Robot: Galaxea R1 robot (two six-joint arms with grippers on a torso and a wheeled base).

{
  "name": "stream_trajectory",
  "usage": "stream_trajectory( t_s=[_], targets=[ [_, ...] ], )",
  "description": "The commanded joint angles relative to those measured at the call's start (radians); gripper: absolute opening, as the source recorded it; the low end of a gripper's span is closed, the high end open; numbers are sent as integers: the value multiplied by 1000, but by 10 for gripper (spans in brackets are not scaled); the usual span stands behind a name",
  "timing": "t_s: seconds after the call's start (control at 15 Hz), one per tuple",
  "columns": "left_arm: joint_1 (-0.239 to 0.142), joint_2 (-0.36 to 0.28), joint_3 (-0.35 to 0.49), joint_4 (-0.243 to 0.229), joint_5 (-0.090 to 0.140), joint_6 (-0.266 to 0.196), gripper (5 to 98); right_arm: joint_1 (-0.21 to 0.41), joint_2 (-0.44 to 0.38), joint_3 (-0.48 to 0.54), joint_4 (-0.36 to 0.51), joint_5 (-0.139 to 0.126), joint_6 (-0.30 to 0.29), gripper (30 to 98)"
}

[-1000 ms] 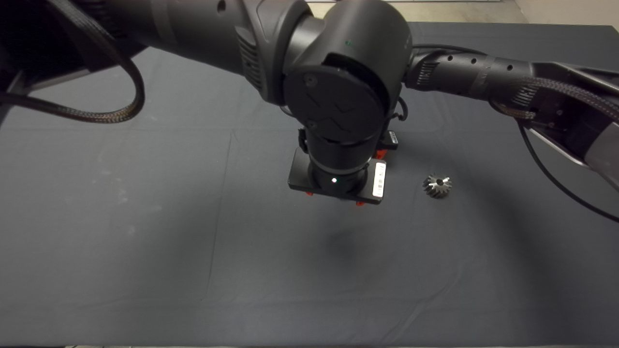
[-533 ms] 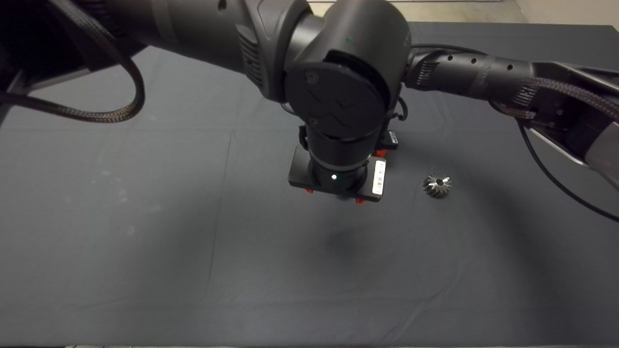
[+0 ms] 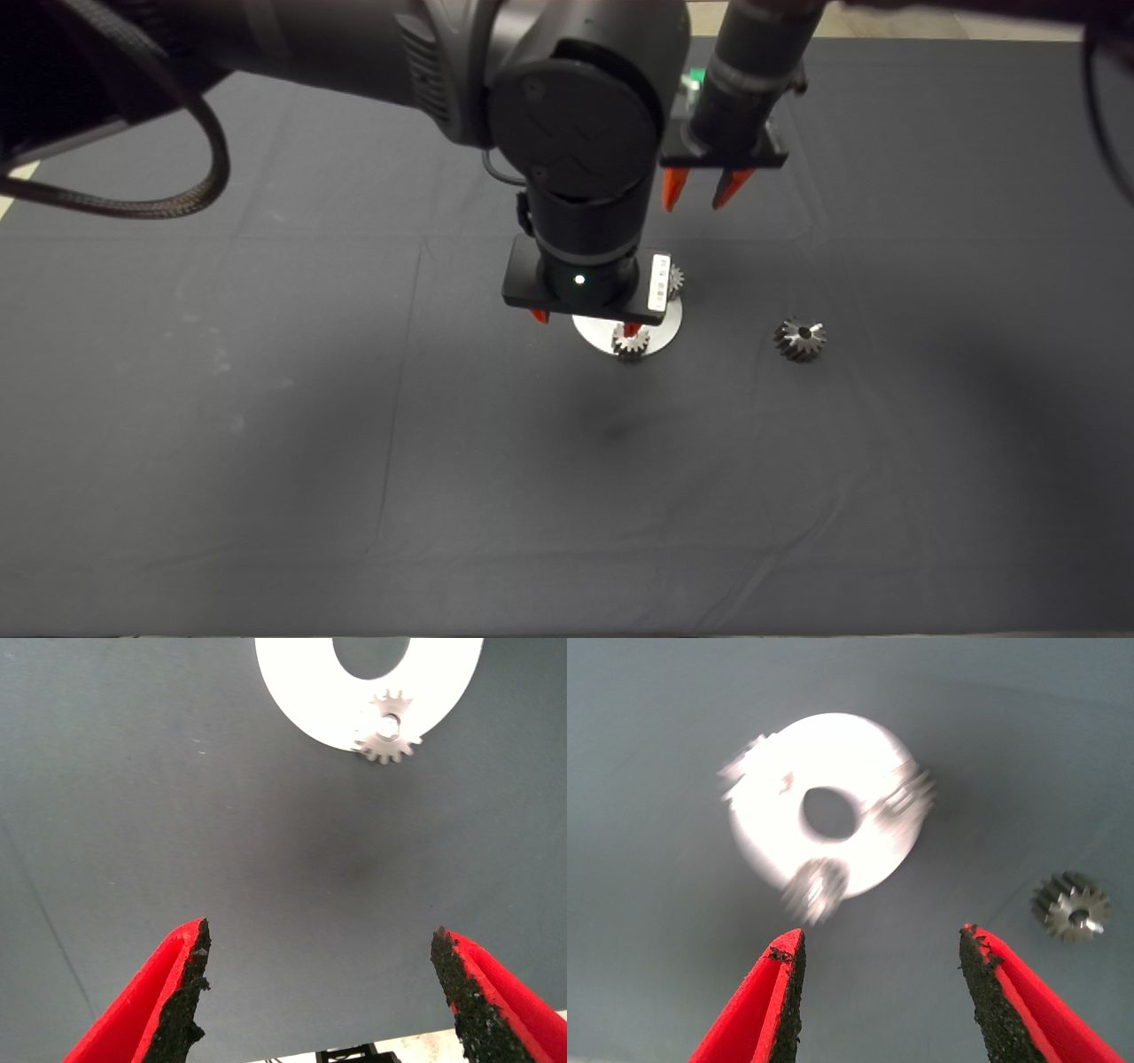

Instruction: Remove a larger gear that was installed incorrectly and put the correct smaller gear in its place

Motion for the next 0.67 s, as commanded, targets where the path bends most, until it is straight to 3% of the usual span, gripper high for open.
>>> stream_trajectory(
  t_s=[0.0,0.13,0.27,0.6],
  targets=[
    [-16,-130,139,-16,66,9,635,238,-137,406,-12,-69,229,460],
    [-19,-204,279,-41,66,-24,635,240,-213,542,-10,-69,284,460],
    [-19,-227,412,-43,66,-127,635,238,-255,678,-7,-69,346,460],
    [-21,-210,525,-87,62,-251,635,223,-265,947,-6,-67,575,460]
  ],
)
